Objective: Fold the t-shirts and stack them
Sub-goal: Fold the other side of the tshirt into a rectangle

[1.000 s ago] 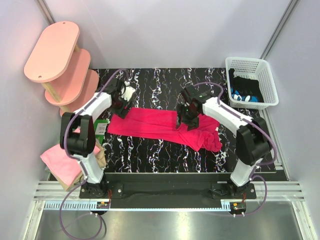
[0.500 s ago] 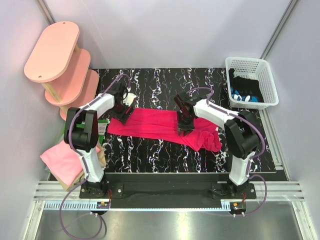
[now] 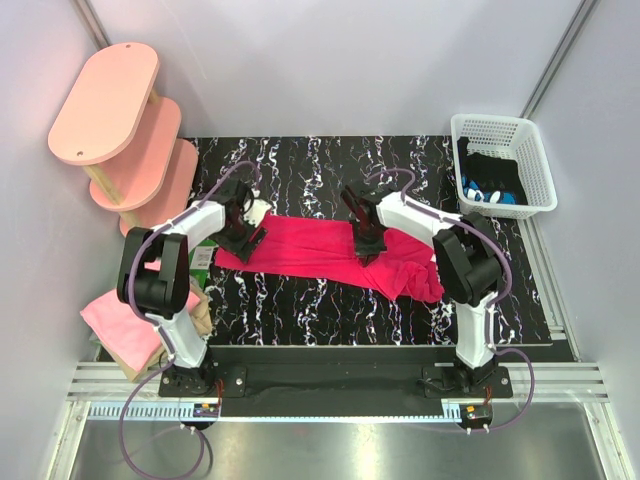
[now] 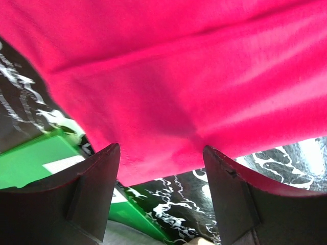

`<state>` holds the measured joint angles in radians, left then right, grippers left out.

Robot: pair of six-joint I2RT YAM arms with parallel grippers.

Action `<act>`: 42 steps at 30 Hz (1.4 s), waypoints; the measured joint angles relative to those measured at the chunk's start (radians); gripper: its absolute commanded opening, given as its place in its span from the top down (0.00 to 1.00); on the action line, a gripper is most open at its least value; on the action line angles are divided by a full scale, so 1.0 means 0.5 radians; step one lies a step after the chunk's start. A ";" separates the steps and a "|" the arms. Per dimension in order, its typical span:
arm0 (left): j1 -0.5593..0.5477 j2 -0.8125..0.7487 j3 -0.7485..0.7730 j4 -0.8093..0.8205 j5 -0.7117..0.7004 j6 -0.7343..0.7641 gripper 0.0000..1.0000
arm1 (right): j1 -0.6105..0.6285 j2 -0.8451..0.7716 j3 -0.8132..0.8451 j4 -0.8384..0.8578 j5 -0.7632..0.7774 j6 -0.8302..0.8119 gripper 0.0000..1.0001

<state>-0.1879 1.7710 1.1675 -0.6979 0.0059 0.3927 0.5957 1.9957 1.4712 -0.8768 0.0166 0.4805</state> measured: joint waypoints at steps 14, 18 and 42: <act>-0.009 -0.076 -0.197 0.098 -0.039 0.051 0.30 | -0.193 0.117 0.479 -0.194 0.110 -0.164 0.92; -0.009 -0.085 -0.198 0.113 -0.057 0.058 0.30 | -0.253 0.302 0.641 -0.237 0.156 -0.209 0.77; -0.009 -0.169 -0.162 0.095 -0.065 0.066 0.29 | -0.117 -1.494 -1.244 0.452 -0.321 0.642 0.03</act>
<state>-0.1925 1.6863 1.0866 -0.6506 -0.0265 0.4259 0.5369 1.2488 0.8490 -0.6506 -0.1440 0.8017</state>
